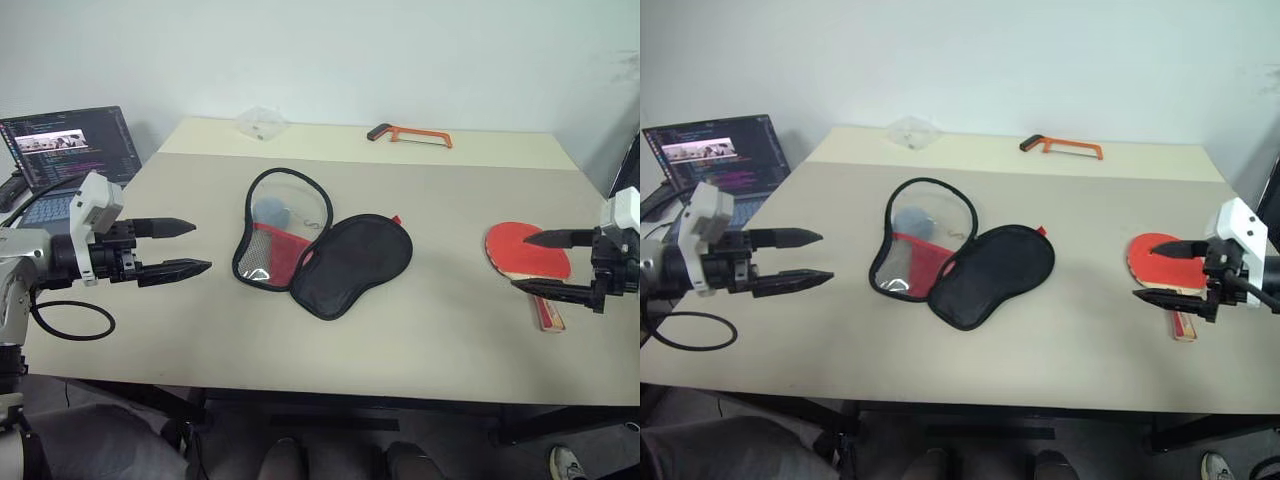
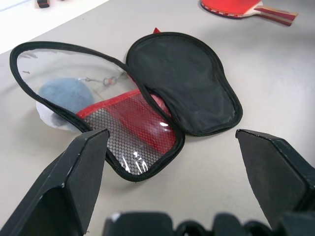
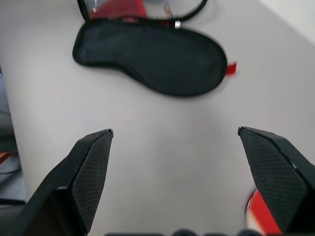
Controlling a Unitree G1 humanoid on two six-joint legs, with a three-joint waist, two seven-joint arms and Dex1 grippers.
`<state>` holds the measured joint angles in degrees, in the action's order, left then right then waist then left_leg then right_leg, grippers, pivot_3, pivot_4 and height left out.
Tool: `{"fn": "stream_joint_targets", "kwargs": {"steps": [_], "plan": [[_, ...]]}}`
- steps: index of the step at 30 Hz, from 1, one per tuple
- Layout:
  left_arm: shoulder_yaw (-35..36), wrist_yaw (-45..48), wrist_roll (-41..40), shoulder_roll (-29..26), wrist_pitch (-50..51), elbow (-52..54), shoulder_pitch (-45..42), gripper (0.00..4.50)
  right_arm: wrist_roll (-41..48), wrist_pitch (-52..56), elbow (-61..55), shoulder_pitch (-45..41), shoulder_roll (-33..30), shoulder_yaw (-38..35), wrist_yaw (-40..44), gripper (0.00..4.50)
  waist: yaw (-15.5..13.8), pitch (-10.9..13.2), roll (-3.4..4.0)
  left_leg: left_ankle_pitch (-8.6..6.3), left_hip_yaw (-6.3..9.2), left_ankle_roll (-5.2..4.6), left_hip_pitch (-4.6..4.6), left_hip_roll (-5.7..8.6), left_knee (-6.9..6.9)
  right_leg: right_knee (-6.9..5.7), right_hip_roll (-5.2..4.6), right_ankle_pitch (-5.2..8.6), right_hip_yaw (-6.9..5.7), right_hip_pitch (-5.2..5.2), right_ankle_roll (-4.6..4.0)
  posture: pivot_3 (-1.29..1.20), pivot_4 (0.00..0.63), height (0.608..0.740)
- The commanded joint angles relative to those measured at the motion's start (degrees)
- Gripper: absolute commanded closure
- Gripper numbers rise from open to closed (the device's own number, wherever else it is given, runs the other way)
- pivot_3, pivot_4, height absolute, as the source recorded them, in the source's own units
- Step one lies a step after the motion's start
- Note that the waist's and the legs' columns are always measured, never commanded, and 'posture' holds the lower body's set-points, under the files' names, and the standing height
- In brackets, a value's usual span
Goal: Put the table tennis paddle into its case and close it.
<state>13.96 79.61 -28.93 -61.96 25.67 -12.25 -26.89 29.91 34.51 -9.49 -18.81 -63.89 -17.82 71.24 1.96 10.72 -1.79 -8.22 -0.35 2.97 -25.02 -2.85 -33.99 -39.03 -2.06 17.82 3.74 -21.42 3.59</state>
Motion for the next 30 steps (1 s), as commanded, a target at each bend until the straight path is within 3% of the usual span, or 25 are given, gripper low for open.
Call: {"fn": "stream_joint_targets", "kwargs": {"steps": [1, 7, 13, 19, 26, 30], "plan": [[2.8, 0.2, -0.5, -1.9, -0.3, 1.5, 1.0, 0.00, 0.9, -1.1, -1.1, -1.8, 0.4, 0.6, -0.3, 0.02, 0.0, 0.0, 0.00, 0.00, 0.00, 0.00, 0.00, 0.00, 0.00, 0.00, 0.00, 0.00, 0.00, 0.00, 0.00, 0.00, 0.150, 0.740], [2.2, -2.8, -0.2, 0.4, -0.8, 3.1, 1.2, 0.00, 1.0, -1.9, -0.7, -3.7, 2.0, 2.5, -1.3, 0.02, -0.1, 0.0, 0.00, 0.00, 0.01, 0.00, -0.02, 0.00, 0.02, 0.01, -0.01, 0.01, -0.01, -0.01, -0.03, 0.00, 0.150, 0.740], [-6.8, -15.5, 9.2, 10.3, -1.6, -7.8, -11.0, 0.00, 1.1, -2.2, -2.6, -3.7, 2.9, 3.0, -2.7, 0.02, -0.6, 0.0, -0.01, 0.02, 0.10, -0.02, -0.02, 0.05, -0.13, 0.00, 0.00, 0.00, -0.08, 0.12, 0.22, 0.00, 0.150, 0.740], [-11.5, -17.2, 12.1, 17.1, 1.5, -18.2, -17.3, 0.00, 0.8, -1.9, -4.3, -3.7, 3.7, 4.1, -4.6, 0.02, -0.2, 0.0, -0.03, 0.02, 0.06, -0.02, -0.11, 0.08, -0.18, 0.02, 0.02, -0.12, 0.02, 0.05, 0.19, 0.00, 0.150, 0.740], [-11.9, -18.4, 14.1, 20.0, 1.2, -27.3, -22.1, 0.00, 1.1, -1.1, -6.2, -1.7, 3.1, 2.9, -6.1, 0.02, 0.0, 0.0, -0.03, 0.02, 0.14, -0.02, -0.21, 0.06, -0.16, -0.01, 0.11, -0.11, -0.02, -0.03, 0.17, 0.00, 0.150, 0.740], [-13.3, -18.0, 14.7, 21.8, 1.8, -27.2, -21.7, 0.00, 1.4, -0.7, -6.8, -1.0, 2.7, 2.3, -6.6, 0.02, -0.1, 0.0, -0.03, 0.02, 0.16, -0.02, -0.21, 0.06, -0.18, -0.02, 0.10, -0.12, -0.03, -0.01, 0.17, 0.00, 0.150, 0.740]]}}
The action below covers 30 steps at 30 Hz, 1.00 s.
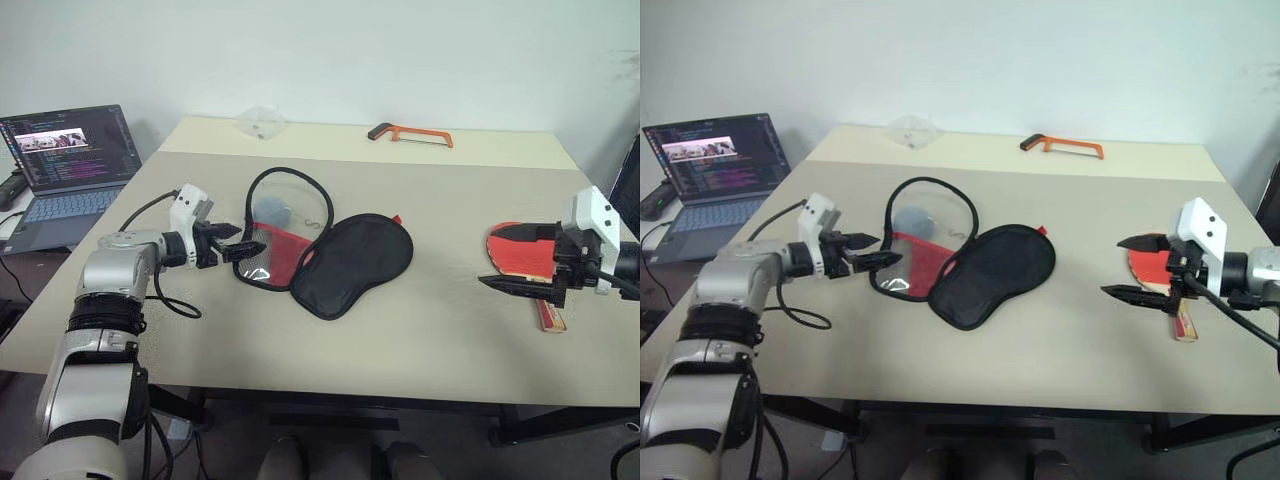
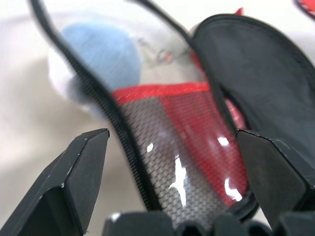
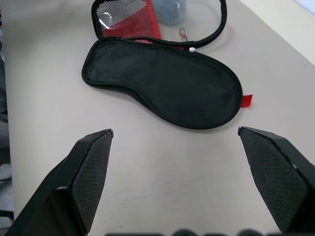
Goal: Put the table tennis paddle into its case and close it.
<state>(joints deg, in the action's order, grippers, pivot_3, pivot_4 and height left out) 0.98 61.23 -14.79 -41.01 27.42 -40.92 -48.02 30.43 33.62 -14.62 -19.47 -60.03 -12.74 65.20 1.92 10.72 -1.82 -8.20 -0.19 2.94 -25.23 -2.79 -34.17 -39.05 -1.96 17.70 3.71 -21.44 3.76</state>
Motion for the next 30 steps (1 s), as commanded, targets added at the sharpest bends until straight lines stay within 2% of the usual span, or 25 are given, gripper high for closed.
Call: {"fn": "stream_joint_targets", "kwargs": {"steps": [1, 11, 15, 19, 24, 25, 27, 30], "plan": [[-0.4, 0.3, 0.4, 1.6, 0.7, 2.2, -0.1, 0.00, 1.0, 0.3, -1.7, -0.1, -1.4, -3.2, -0.5, 0.02, -0.1, 0.0, -0.01, 0.00, 0.00, 0.00, -0.01, 0.00, -0.01, 0.00, 0.00, -0.01, 0.00, 0.00, 0.01, 0.00, 0.150, 0.740], [-0.3, -5.3, 1.5, 8.1, 3.8, 1.9, 0.7, 0.00, 1.9, 3.1, -4.7, 2.8, -2.6, -6.1, -1.1, 0.02, -0.2, 0.0, -0.01, 0.00, 0.04, 0.00, -0.02, 0.01, -0.11, 0.00, -0.01, -0.03, -0.01, 0.04, 0.04, 0.00, 0.150, 0.740], [0.5, -6.1, 0.2, 9.7, 6.1, 6.5, 2.1, 0.89, 2.2, 4.0, -6.0, 4.0, -2.6, -7.3, -1.6, 0.00, -0.1, 0.0, -0.02, 0.00, 0.04, 0.00, -0.04, 0.01, -0.14, 0.00, -0.01, -0.04, -0.01, 0.04, 0.06, 0.00, 0.150, 0.740], [1.5, -8.3, -1.1, 10.7, 9.0, 11.5, 3.8, 2.37, 2.6, 4.5, -7.0, 5.1, -2.6, -8.2, -2.2, 0.00, -0.2, 0.0, -0.02, 0.00, 0.06, 0.00, -0.06, 0.01, -0.14, 0.00, -0.01, -0.04, -0.01, 0.05, 0.05, 0.00, 0.150, 0.740], [3.8, -15.1, -3.5, 14.8, 14.0, 20.2, 6.9, 4.23, 2.8, 4.8, -7.5, 5.9, -2.8, -8.8, -2.6, 0.00, -0.2, 0.0, -0.01, 0.00, 0.10, 0.00, -0.06, 0.02, -0.22, 0.00, -0.02, -0.06, -0.03, 0.09, 0.09, 0.00, 0.150, 0.740], [4.2, -16.4, -4.0, 15.7, 15.0, 21.6, 7.3, 4.46, 2.9, 4.8, -7.6, 5.9, -2.9, -8.7, -2.7, 0.00, -0.2, 0.0, -0.01, 0.00, 0.10, 0.00, -0.06, 0.02, -0.25, 0.00, -0.02, -0.06, -0.03, 0.12, 0.10, 0.00, 0.150, 0.740], [4.7, -18.8, -4.6, 17.7, 16.2, 24.2, 8.3, 4.46, 2.9, 4.8, -7.6, 5.9, -2.9, -8.5, -2.9, 0.00, -0.2, 0.0, -0.02, 0.00, 0.11, 0.00, -0.07, 0.03, -0.34, -0.01, -0.03, -0.09, -0.03, 0.14, 0.14, 0.00, 0.150, 0.740], [4.0, -25.0, -4.1, 24.1, 15.3, 26.6, 10.3, 4.46, 2.6, 4.2, -6.7, 5.4, -3.0, -7.6, -2.8, 0.00, -0.2, 0.0, 0.00, 0.00, 0.11, 0.00, -0.08, 0.06, -0.49, 0.02, -0.06, -0.14, -0.02, 0.23, 0.23, 0.00, 0.150, 0.740]]}}
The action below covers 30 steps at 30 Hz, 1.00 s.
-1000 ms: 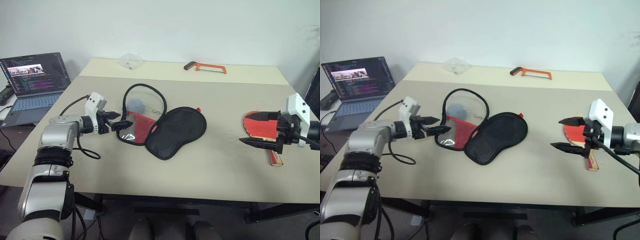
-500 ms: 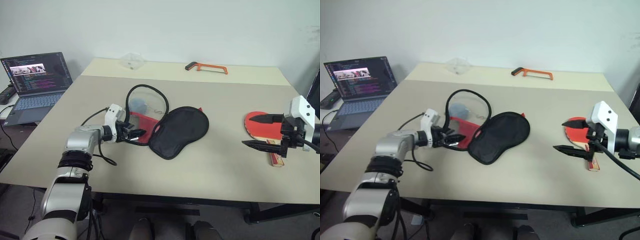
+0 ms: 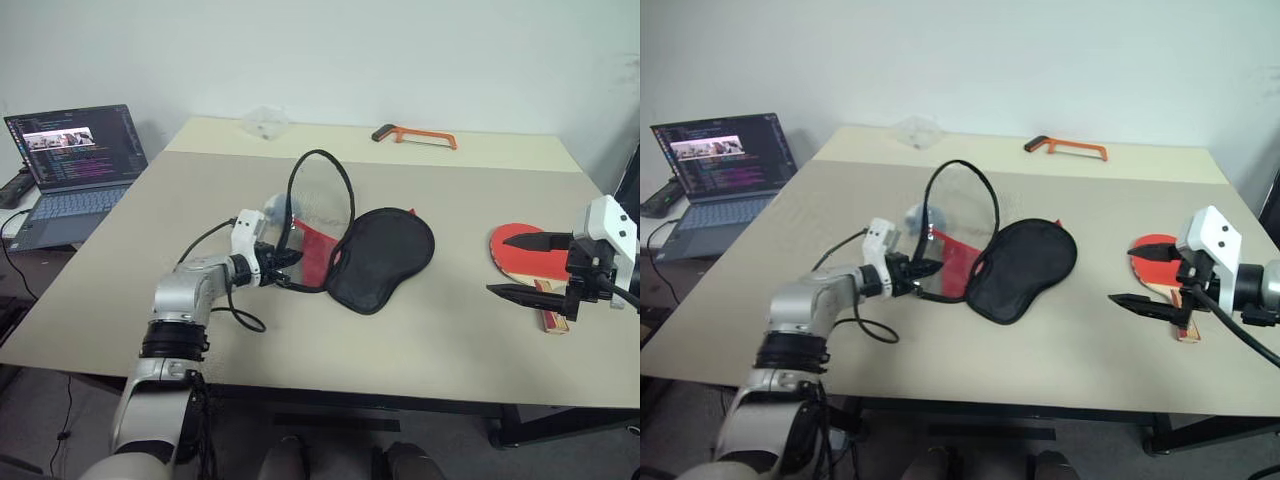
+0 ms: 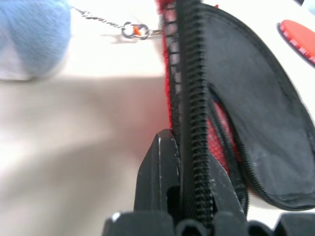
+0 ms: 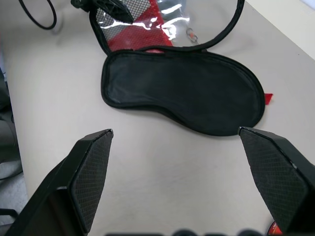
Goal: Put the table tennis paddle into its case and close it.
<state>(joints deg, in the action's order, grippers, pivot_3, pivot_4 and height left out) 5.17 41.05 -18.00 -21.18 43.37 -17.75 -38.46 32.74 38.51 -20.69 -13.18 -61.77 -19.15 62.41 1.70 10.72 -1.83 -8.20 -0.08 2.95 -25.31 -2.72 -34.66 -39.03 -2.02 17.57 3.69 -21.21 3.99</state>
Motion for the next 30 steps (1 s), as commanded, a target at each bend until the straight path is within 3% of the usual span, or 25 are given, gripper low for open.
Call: {"fn": "stream_joint_targets", "kwargs": {"steps": [1, 20, 30], "plan": [[0.0, -6.5, -0.6, 5.7, -0.8, 3.5, 1.0, 4.46, 0.2, -0.8, -0.6, -1.0, -1.3, -1.0, 0.1, 0.00, -0.1, 0.0, 0.00, 0.00, 0.00, 0.00, 0.00, 0.03, -0.06, 0.01, -0.03, -0.02, 0.01, 0.03, 0.04, 0.00, 0.150, 0.740], [-2.3, -26.4, 2.0, 26.8, -8.4, 0.2, -3.8, 4.46, -0.8, -2.1, 1.3, -3.2, -1.8, 2.2, 0.8, 0.00, -0.2, 0.0, -0.02, 0.05, 0.02, -0.08, -0.32, 0.12, -0.25, 0.16, -0.03, -0.29, 0.07, -0.16, 0.19, 0.00, 0.150, 0.740], [-1.4, -33.1, 0.2, 33.6, -9.4, -5.7, -9.3, 4.46, -0.9, -1.8, 1.2, -2.5, -3.2, 0.9, 1.3, 0.00, 0.0, 0.0, -0.02, 0.05, 0.04, -0.08, -0.33, 0.13, -0.25, 0.15, -0.02, -0.28, 0.07, -0.20, 0.22, 0.00, 0.150, 0.740]]}}
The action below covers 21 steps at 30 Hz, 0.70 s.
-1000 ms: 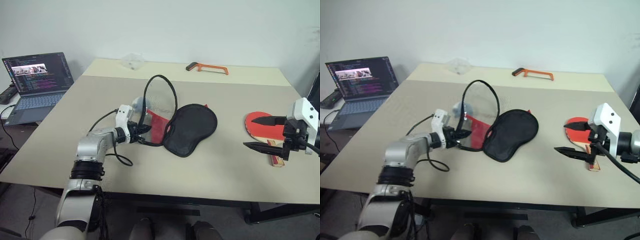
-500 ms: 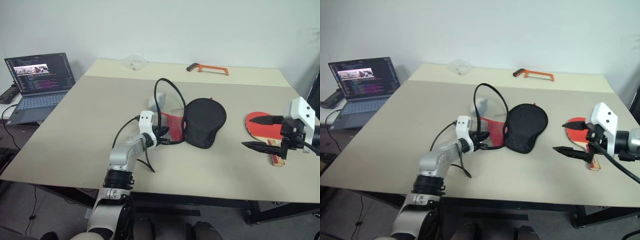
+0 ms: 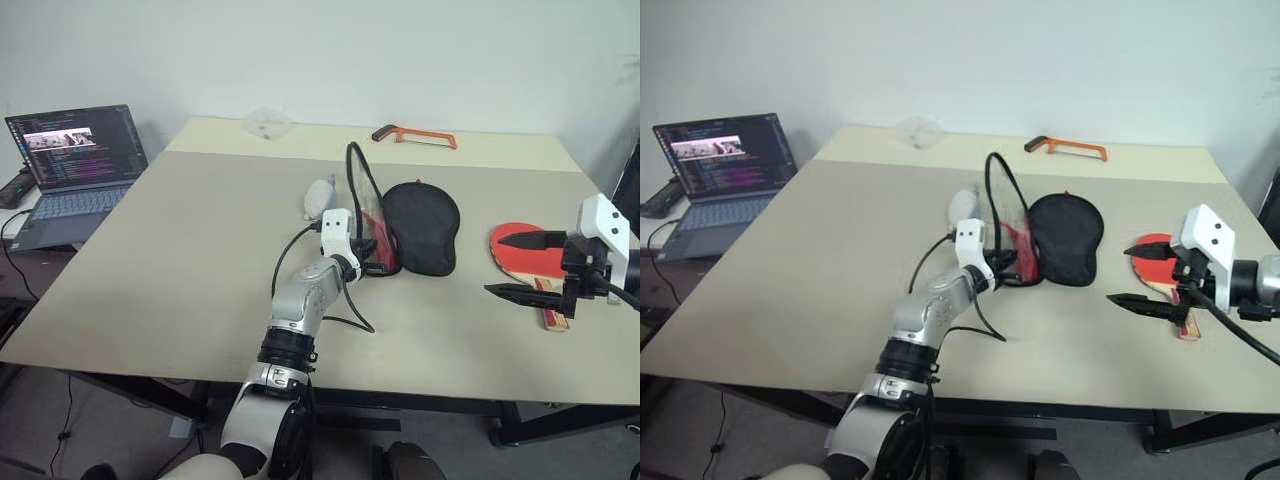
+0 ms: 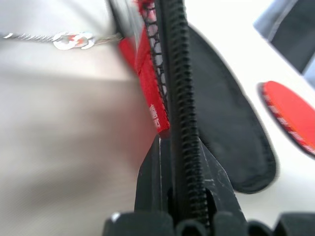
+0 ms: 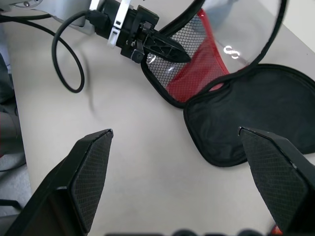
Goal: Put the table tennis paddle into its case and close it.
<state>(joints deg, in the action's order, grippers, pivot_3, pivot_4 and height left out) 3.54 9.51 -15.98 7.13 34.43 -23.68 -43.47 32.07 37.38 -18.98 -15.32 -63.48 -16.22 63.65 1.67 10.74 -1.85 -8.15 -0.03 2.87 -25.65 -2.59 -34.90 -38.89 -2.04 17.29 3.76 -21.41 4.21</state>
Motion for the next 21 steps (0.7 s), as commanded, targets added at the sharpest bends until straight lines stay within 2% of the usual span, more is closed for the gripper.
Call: {"fn": "stream_joint_targets", "kwargs": {"steps": [1, 9, 21], "plan": [[0.2, -2.1, -2.1, 5.7, -0.2, 0.2, -4.8, 4.46, -0.2, -0.7, -0.6, -0.3, -1.6, -2.1, 0.1, 0.00, 0.0, 0.0, 0.00, 0.00, 0.00, 0.00, 0.00, 0.01, 0.00, 0.00, 0.00, 0.00, 0.00, 0.00, 0.00, 0.00, 0.150, 0.740], [0.4, -7.3, -7.8, 10.1, 4.7, 1.8, -5.0, 4.46, -0.2, -0.8, -1.1, 0.2, -1.8, -2.1, -0.2, 0.00, -0.1, 0.0, 0.00, 0.00, 0.01, 0.00, -0.02, 0.01, 0.01, 0.02, 0.00, -0.01, 0.00, 0.00, -0.01, 0.00, 0.150, 0.740], [-5.2, -10.2, -18.2, 13.6, 14.2, 6.8, -4.1, 4.46, -0.3, -1.1, -1.6, -0.3, -1.7, -1.1, -0.3, 0.00, -0.1, 0.0, 0.00, 0.00, 0.01, 0.01, -0.03, 0.02, 0.01, 0.02, 0.00, -0.01, 0.00, -0.01, -0.01, 0.00, 0.150, 0.740]]}}
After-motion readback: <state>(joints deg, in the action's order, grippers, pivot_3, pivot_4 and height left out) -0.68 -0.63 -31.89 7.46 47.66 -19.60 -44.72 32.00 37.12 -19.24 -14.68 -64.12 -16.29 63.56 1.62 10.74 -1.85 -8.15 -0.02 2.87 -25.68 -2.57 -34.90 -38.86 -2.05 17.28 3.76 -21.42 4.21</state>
